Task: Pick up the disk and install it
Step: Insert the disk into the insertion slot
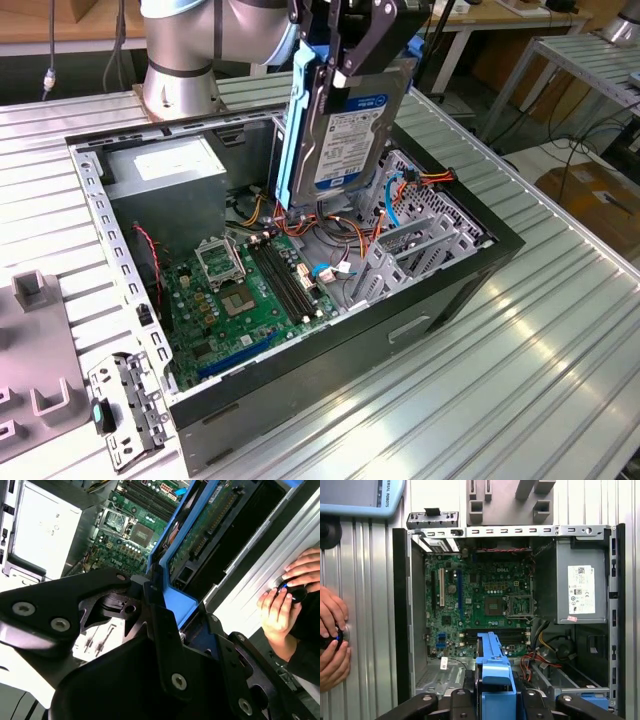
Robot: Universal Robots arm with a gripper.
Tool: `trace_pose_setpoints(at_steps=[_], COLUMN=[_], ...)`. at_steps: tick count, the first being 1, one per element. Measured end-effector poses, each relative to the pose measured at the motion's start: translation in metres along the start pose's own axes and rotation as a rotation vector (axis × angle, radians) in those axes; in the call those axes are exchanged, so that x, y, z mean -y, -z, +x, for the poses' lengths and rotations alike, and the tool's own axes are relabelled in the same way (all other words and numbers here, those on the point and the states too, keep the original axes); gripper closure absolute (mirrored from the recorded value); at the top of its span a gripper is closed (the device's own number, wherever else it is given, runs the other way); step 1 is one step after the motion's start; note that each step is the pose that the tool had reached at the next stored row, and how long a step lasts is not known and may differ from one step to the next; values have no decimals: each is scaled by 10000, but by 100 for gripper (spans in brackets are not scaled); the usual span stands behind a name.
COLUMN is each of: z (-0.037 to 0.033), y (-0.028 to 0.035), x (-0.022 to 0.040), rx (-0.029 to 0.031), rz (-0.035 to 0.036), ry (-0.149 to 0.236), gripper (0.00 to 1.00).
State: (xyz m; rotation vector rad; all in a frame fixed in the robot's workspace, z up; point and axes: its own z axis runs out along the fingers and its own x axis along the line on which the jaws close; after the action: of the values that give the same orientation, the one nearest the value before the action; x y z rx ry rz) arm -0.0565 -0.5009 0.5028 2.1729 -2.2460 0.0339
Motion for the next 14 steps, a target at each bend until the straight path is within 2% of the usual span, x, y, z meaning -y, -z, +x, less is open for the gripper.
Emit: trace_pose_setpoints(at_steps=[8, 11, 14], z=[179, 230, 266], y=[-6, -10, -14], x=[22, 66, 152], rx=[-14, -22, -33], rz=[1, 2, 1], ry=[1, 1, 0], gripper=[63, 63, 63])
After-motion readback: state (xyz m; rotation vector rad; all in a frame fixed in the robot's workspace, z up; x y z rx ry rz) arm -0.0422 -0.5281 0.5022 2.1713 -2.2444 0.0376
